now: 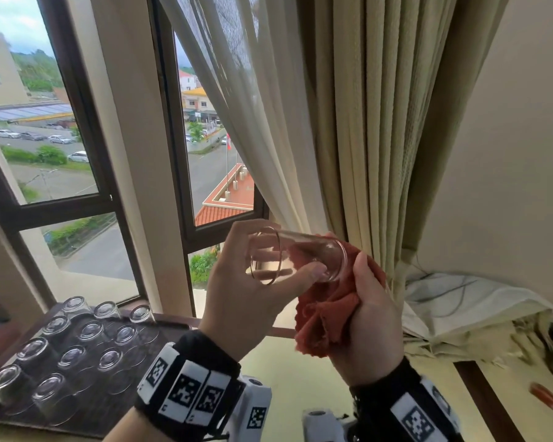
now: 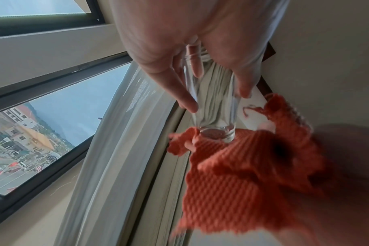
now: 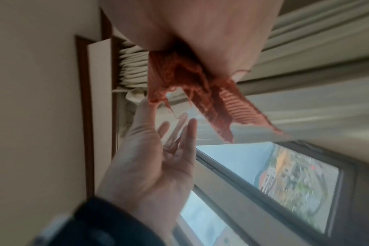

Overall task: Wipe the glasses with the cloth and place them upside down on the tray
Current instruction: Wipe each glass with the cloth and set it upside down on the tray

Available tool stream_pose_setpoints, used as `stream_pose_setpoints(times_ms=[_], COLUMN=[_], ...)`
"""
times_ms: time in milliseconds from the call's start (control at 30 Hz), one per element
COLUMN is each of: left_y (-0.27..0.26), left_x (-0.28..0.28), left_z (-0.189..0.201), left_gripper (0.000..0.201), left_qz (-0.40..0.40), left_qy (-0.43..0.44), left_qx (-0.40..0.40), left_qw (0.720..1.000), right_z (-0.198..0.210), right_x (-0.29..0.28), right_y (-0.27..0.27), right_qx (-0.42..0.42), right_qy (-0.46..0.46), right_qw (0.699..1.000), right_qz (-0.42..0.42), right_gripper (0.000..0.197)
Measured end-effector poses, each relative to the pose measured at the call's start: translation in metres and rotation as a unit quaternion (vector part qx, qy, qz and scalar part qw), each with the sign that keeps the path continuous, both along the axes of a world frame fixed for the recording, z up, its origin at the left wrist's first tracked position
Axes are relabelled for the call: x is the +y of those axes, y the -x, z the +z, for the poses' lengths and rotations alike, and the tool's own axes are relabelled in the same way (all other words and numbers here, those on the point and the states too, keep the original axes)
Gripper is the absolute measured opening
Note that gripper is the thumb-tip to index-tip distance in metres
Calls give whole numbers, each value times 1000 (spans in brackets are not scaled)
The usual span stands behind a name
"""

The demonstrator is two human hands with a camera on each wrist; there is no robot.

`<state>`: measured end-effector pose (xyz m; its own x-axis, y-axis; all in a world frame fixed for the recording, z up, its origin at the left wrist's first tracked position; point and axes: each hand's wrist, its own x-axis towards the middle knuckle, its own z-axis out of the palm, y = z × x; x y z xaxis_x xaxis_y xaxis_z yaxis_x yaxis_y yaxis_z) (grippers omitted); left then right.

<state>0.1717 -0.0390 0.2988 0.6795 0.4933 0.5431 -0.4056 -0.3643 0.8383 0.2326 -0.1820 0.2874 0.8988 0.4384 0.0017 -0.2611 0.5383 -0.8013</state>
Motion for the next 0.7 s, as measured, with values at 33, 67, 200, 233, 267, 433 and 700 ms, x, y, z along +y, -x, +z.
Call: stream_pose_setpoints(times_ms=[33, 67, 200, 233, 267, 433, 700], left_y=[-2, -3, -2, 0, 2, 5, -9], left_x=[0, 0, 2, 2, 0, -7, 1], left_z=[1, 3, 8, 9, 9, 7, -1], left_gripper=[67, 67, 67, 67, 67, 64, 67], left_qz=[8, 14, 11, 0, -16, -43, 17], left_qy=[3, 10, 14, 9, 3, -13, 26], left_qx=[-3, -5, 8, 16, 23, 13, 8], left_qw=[1000, 1000, 1000, 1000, 1000, 999, 1000], right_z=[0, -1, 7, 11, 16, 26, -5], right_x=[1, 2, 3, 2, 0, -7, 3], right_y=[5, 10, 16, 14, 10, -9, 18], right_qx=[-10, -32, -155, -172, -179, -49, -48], right_qy=[2, 16, 104, 115, 116, 81, 56], right_qw=[1000, 998, 976, 971, 970, 995, 995], right_qz=[-22, -45, -116, -120, -113, -27, -61], right_gripper=[52, 49, 24, 23, 23, 61, 38])
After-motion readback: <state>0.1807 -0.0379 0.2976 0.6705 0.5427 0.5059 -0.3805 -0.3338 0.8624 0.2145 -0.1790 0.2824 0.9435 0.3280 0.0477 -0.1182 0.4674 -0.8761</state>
